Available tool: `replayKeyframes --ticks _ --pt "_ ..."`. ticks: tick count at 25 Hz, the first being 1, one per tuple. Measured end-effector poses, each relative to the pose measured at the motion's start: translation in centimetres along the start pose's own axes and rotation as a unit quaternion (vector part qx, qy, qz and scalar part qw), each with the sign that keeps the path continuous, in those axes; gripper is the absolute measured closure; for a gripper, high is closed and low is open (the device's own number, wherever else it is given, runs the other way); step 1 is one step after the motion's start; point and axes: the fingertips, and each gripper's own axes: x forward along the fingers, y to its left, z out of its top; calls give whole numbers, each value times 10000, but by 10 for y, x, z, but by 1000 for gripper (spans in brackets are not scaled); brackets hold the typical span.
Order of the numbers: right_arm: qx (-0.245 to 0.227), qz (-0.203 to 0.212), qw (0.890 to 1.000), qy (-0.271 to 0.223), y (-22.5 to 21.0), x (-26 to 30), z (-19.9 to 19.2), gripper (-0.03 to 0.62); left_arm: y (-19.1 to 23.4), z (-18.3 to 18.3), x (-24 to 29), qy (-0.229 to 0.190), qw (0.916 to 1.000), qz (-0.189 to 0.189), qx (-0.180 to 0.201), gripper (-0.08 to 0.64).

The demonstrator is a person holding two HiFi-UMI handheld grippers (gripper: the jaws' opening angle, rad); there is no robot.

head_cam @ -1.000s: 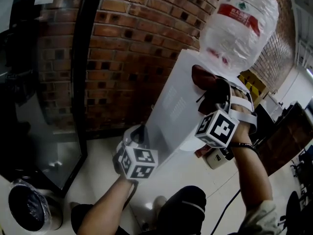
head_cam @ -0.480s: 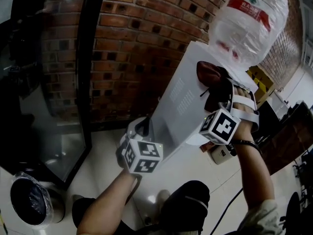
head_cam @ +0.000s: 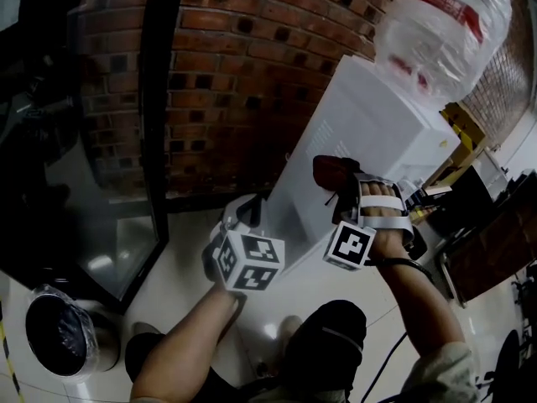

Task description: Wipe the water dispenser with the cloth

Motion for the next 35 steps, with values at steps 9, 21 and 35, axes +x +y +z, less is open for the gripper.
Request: replayKeyframes --ticks 9,21,35 --pt "-577 810 9941 -427 113 12 50 528 8 -9 -8 136 9999 52 11 560" --pt "-1310 1608 9769 -520 205 23 86 528 11 -51 -2 653 9977 4 186 560" --pt "-2214 2475 9387 -924 324 40 132 528 3 -118 10 1471 9890 -93 152 560"
